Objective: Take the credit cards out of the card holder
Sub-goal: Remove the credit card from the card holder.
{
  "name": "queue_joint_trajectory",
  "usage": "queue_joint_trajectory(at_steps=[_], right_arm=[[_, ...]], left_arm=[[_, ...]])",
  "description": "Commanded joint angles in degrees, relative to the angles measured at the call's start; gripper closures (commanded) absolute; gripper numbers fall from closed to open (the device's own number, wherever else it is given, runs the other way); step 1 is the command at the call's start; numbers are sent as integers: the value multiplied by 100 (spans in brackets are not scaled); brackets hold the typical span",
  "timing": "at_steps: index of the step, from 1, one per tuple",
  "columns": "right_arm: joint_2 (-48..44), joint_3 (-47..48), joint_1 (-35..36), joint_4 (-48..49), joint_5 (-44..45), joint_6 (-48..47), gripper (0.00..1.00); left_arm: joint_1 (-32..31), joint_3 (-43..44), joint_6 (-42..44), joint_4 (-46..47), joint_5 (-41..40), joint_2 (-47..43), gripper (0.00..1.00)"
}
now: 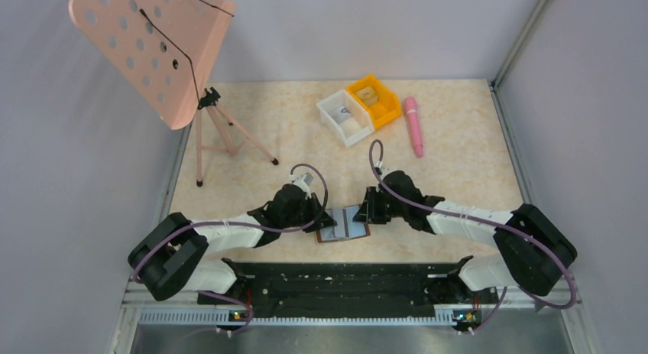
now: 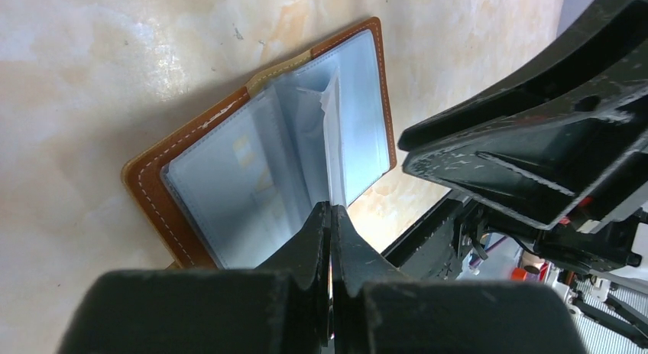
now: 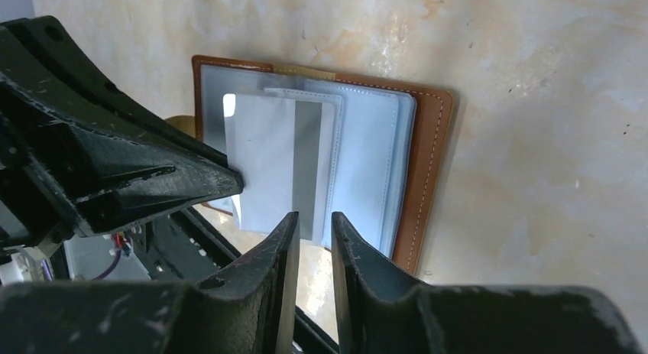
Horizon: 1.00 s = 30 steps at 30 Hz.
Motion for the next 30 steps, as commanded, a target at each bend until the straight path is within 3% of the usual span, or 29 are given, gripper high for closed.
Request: queue_joint_trajectory(at_steps=[1, 11, 13, 16, 24, 28, 30], right_arm=[[257, 297, 95, 422, 21, 62, 77], [666, 205, 95, 660, -32, 145, 77], [672, 196, 95, 656, -31, 149, 77], [654, 184, 95, 634, 4, 139, 77], [628, 174, 95, 591, 78, 139, 77], [639, 174, 95, 590, 100, 130, 77], [645, 169, 96, 595, 100, 133, 77]], left_arm=[[36, 150, 142, 338, 145, 34, 100], [64, 165, 180, 382, 243, 172, 100], [69, 177, 162, 359, 225, 173, 92], [72, 191, 167, 275, 163, 171, 90], [73, 117, 117, 438, 203, 200, 100], [81, 117, 86, 375, 142, 186, 88], [81, 129, 108, 377, 176, 194, 86]])
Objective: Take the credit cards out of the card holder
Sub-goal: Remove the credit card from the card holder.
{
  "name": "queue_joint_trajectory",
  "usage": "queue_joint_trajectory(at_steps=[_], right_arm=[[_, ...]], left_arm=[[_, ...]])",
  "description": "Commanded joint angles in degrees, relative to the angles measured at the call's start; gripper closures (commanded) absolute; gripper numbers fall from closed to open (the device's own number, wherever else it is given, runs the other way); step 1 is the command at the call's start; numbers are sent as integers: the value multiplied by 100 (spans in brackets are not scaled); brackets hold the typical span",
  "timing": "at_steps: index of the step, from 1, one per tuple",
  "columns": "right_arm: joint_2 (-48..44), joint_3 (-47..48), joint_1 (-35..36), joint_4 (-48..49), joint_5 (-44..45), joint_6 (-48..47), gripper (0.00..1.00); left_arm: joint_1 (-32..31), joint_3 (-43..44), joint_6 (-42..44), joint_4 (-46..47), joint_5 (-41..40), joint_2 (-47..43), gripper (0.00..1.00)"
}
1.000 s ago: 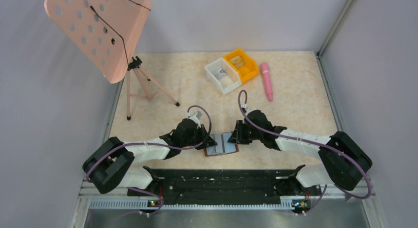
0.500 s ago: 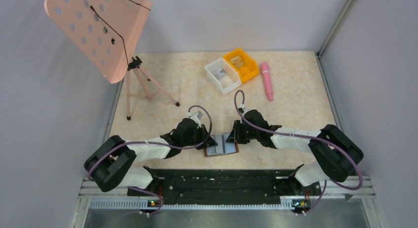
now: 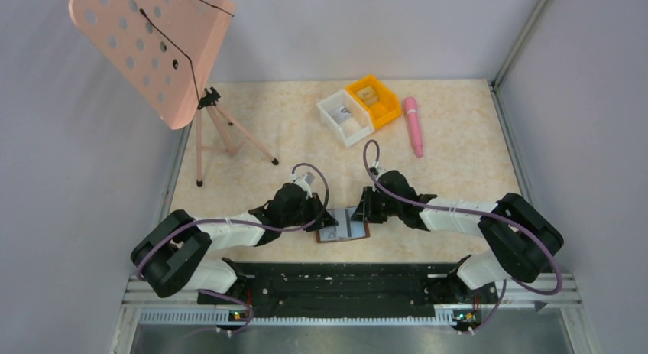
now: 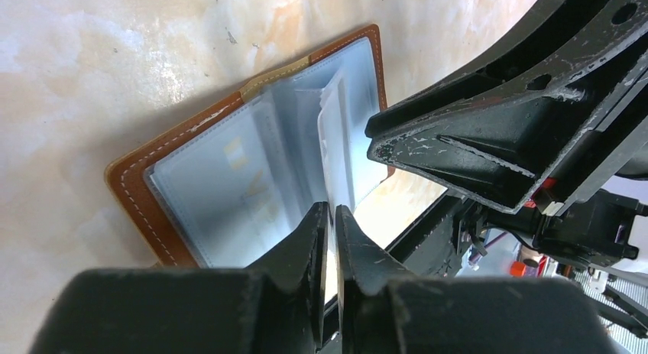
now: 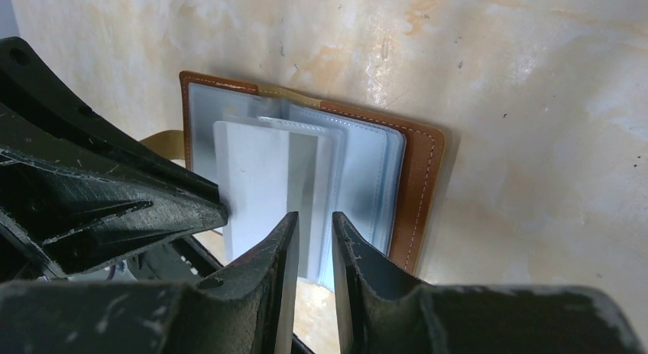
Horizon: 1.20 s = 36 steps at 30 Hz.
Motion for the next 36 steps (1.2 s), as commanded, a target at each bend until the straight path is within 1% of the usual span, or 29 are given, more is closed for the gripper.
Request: queue_joint_trajectory(at_steps=[1, 2, 3, 4, 8, 13, 20, 25, 28, 31, 36], right_arm=[[-28, 62, 43, 241, 53, 10, 77], [-24, 56, 42, 251, 53, 24, 77], [-23, 54, 45, 255, 60, 28, 77], [-19, 53, 39, 260, 69, 21, 77], [6, 53, 37, 212, 147, 41, 77], [16, 57, 44, 157, 199, 58, 77], [41, 107, 41, -55, 393, 82, 77], [257, 7, 44, 13, 406, 164, 77], [288, -111, 43, 140, 380, 249, 77], [337, -180, 46, 198, 348, 318, 77], [376, -380, 61, 396, 290, 455, 77]], left_arm=[[27, 114, 48, 222, 20, 43, 88], [27, 114, 51, 225, 24, 52, 91], [27, 106, 51, 231, 25, 53, 97], [33, 94, 52, 252, 27, 46, 100], [68, 4, 6, 389, 34, 15, 100], [88, 17, 68, 314, 60, 17, 100], [79, 96, 122, 335, 52, 216, 88], [70, 73, 147, 497, -19, 575, 83], [69, -11, 147, 707, -67, 777, 81], [70, -105, 107, 1005, -21, 962, 75], [62, -233, 43, 1319, 42, 1063, 74]])
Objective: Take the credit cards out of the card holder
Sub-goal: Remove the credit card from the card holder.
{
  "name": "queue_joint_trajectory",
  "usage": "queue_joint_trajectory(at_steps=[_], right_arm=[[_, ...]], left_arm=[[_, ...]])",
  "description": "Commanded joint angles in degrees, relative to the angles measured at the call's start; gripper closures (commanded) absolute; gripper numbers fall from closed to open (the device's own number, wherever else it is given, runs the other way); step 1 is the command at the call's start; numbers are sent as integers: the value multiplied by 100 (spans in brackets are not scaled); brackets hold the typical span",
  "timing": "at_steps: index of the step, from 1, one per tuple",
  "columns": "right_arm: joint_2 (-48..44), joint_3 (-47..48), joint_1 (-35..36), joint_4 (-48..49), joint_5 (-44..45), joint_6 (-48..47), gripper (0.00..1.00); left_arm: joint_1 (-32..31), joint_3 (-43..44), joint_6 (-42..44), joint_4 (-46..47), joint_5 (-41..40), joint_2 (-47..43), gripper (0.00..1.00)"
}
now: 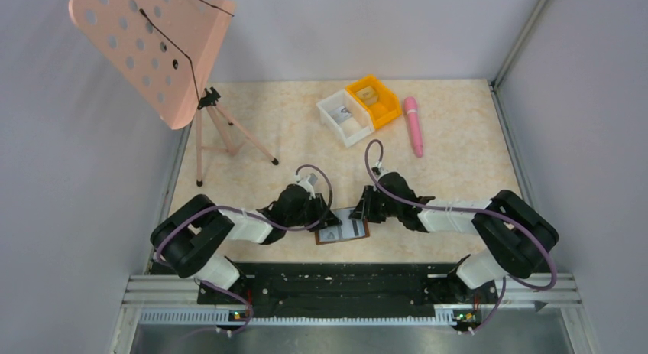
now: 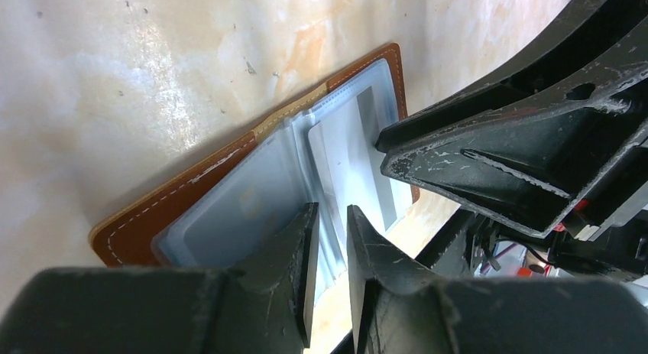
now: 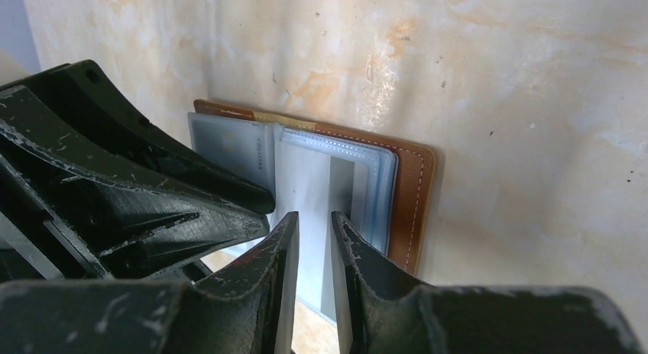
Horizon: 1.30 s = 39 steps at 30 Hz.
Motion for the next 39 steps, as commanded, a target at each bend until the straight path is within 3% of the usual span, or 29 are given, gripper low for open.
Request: queue_joint_trajectory(at_steps=[1, 15, 26, 39], right_arm=[[165, -288, 58, -25, 53, 104, 77], [-634, 384, 59, -1179, 486, -191, 71], [-213, 179, 138, -625, 223, -23, 71], [338, -197, 290, -440, 280, 148, 90]], left_arm=[[1, -226, 31, 359, -33, 118, 74], [1, -271, 122, -47, -293, -296, 73], [1, -320, 115, 130, -219, -184, 72], [1, -448, 6, 409, -136, -298, 72]])
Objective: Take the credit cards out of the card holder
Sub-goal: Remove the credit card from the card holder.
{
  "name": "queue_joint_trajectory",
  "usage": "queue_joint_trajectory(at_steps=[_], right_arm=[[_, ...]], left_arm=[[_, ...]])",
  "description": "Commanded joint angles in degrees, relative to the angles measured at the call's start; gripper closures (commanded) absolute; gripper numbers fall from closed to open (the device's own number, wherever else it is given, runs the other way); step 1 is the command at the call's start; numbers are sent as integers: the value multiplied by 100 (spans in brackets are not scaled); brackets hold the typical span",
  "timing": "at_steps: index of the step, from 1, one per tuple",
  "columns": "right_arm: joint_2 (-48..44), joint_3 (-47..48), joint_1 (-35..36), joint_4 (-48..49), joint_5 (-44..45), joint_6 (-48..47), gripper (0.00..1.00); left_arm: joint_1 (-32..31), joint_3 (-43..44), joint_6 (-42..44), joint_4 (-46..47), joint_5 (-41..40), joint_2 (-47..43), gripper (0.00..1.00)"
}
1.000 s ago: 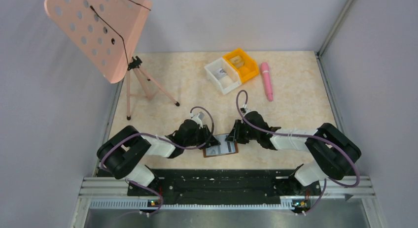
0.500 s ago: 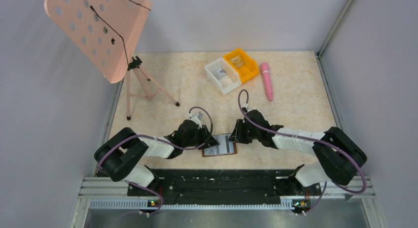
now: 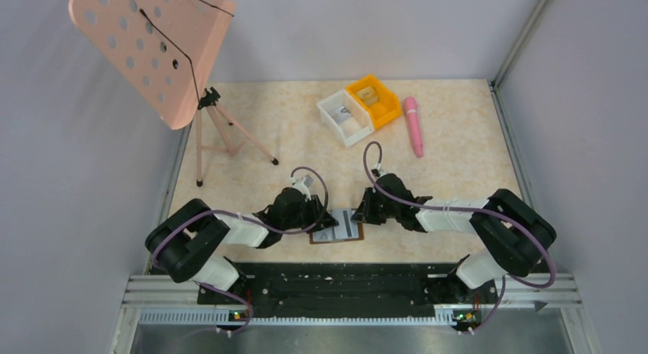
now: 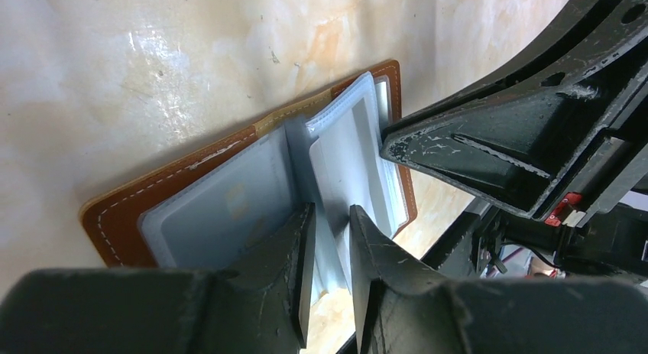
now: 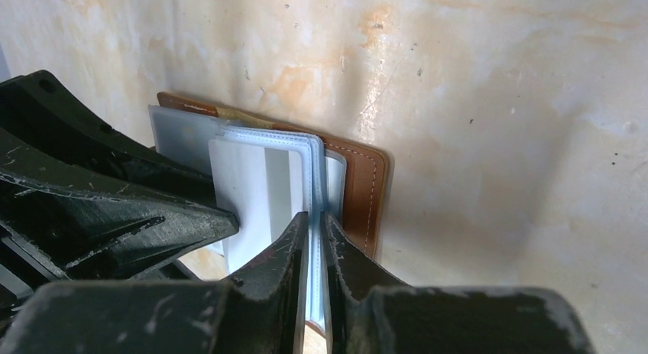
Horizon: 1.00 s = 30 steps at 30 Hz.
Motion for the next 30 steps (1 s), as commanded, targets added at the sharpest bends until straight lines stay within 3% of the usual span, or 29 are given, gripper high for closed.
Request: queue_joint_trajectory(at_steps=[1, 4, 8, 10, 16, 19, 24, 29, 30], right_arm=[[257, -264, 163, -238, 53, 32, 91], [253, -298, 162, -246, 86, 46, 93], [216, -312, 162, -379, 253, 62, 99], [209, -305, 158, -502, 390, 65, 100], [269, -316, 86, -608, 516, 28, 100], [262, -307, 66, -607, 516, -8, 100], [259, -291, 61, -600, 516, -22, 100], [252, -299, 31, -591, 516, -26, 100], [241, -299, 31, -591, 516, -34, 100]], left_arm=[[-4, -143, -17, 215, 39, -94, 72], [-4, -161, -111, 356, 151, -114, 79], [5, -157, -164, 235, 133, -173, 97], [34, -158, -144, 45, 72, -242, 100], [248, -142, 83, -274, 219, -340, 100], [301, -108, 137, -425, 242, -362, 86], [337, -152, 134, -360, 294, -471, 100], [376, -125, 194, -522, 310, -584, 98], [389, -98, 214, -596, 306, -593, 90]])
